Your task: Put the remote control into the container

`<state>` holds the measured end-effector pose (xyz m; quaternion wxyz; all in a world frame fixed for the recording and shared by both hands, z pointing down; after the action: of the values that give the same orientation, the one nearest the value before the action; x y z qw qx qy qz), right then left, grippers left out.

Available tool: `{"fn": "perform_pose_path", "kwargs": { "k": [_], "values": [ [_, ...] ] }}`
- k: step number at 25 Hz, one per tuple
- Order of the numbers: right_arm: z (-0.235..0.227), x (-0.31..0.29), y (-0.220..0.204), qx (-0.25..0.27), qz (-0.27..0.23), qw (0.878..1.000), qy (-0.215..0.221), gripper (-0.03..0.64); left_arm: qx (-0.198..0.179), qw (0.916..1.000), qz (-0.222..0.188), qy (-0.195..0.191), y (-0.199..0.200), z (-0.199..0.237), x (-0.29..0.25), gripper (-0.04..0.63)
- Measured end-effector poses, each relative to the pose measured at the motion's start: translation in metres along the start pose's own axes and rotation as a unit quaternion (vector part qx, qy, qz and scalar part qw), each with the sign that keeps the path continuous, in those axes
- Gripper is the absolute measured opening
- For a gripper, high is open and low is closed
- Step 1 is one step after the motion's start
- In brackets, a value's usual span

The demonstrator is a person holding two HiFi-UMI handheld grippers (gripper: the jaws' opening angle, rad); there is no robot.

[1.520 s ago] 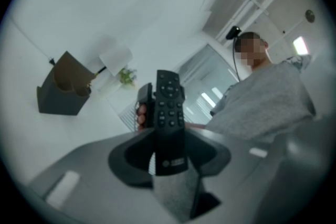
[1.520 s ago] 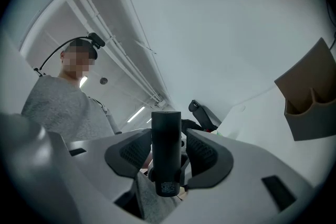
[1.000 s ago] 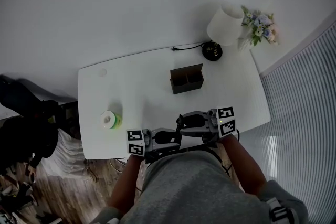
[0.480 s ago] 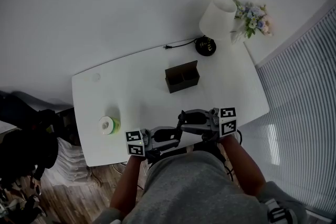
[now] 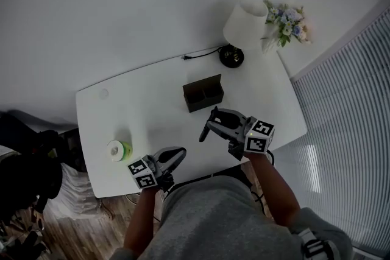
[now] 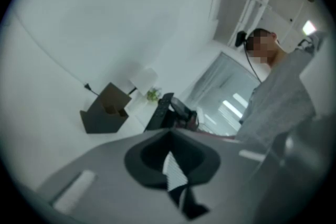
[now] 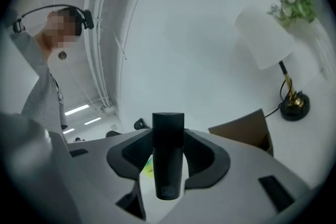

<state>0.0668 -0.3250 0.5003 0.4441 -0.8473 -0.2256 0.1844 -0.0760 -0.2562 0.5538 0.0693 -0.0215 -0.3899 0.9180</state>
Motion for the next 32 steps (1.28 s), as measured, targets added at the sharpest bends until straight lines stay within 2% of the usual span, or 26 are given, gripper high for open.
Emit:
{"fn": "perform_pose_path", "kwargs": {
  "k": [2,6,15,26,32],
  "values": [
    [-0.016,0.002,0.011,0.027,-0.005,0.999,-0.033,0.186,0.013,0.9998,-0.001,0.012,0.001,0.003,0.0,0.0],
    [-0.042,-0.002,0.038,0.072,-0.023,0.993,-0.091,0.187,0.006,0.9997,-0.006,0.021,0.0,0.01,-0.004,0.0],
    [-0.061,-0.007,0.061,0.148,-0.055,0.966,-0.206,0.186,0.005,0.9994,0.011,0.032,-0.008,0.004,-0.016,0.0],
    [-0.077,-0.01,0.072,0.187,-0.065,0.94,-0.277,0.187,0.009,0.9986,0.026,0.045,-0.02,0.004,-0.016,0.0],
    [-0.089,-0.009,0.07,0.183,-0.067,0.931,-0.309,0.187,0.009,0.998,0.029,0.055,-0.023,0.007,-0.011,0.0]
  ]
}}
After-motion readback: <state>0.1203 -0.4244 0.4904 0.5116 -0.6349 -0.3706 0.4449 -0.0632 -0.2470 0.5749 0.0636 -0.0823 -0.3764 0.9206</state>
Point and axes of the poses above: the fingertips, and each gripper's own axes: x backward along the fingers, z to its left, y out of its top, the point moved 2 cm from there along x, backward along the fingers, and after that the axes turned 5 degrees about z, right-handed, at the moved point
